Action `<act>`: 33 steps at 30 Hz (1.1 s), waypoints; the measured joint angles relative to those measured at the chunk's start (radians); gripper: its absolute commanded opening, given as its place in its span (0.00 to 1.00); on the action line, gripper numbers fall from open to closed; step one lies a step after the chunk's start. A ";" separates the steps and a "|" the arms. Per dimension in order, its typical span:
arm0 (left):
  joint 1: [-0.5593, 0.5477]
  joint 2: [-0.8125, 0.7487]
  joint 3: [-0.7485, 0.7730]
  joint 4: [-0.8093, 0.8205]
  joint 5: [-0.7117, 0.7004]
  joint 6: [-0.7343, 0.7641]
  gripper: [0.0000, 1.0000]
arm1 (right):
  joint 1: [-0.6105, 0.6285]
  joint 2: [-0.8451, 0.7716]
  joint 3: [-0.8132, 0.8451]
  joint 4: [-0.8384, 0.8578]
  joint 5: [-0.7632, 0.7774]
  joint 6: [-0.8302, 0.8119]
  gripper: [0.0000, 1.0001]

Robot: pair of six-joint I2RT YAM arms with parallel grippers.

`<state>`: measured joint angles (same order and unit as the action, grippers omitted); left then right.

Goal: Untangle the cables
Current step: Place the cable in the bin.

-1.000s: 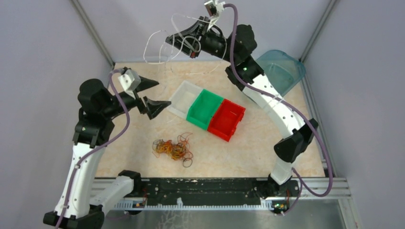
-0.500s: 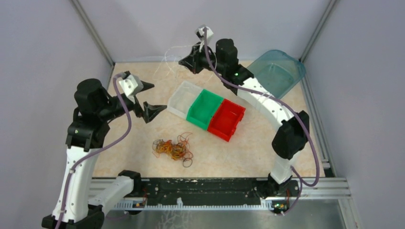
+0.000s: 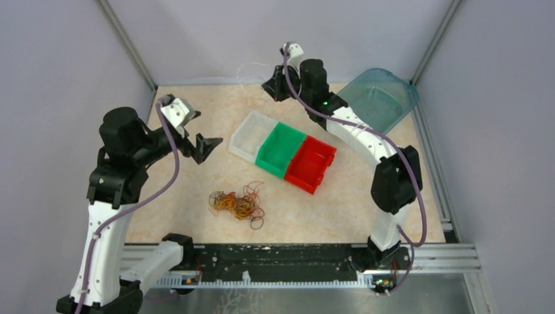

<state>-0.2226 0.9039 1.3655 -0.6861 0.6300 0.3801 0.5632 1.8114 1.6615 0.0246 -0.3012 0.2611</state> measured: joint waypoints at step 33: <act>0.000 0.061 -0.096 0.261 -0.391 -0.141 1.00 | 0.103 0.237 -0.073 -0.039 0.129 0.034 0.00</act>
<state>-0.2226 0.9649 1.2697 -0.4255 0.2394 0.2390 0.6659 2.0480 1.5883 -0.0143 -0.1726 0.2955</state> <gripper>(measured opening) 0.997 0.008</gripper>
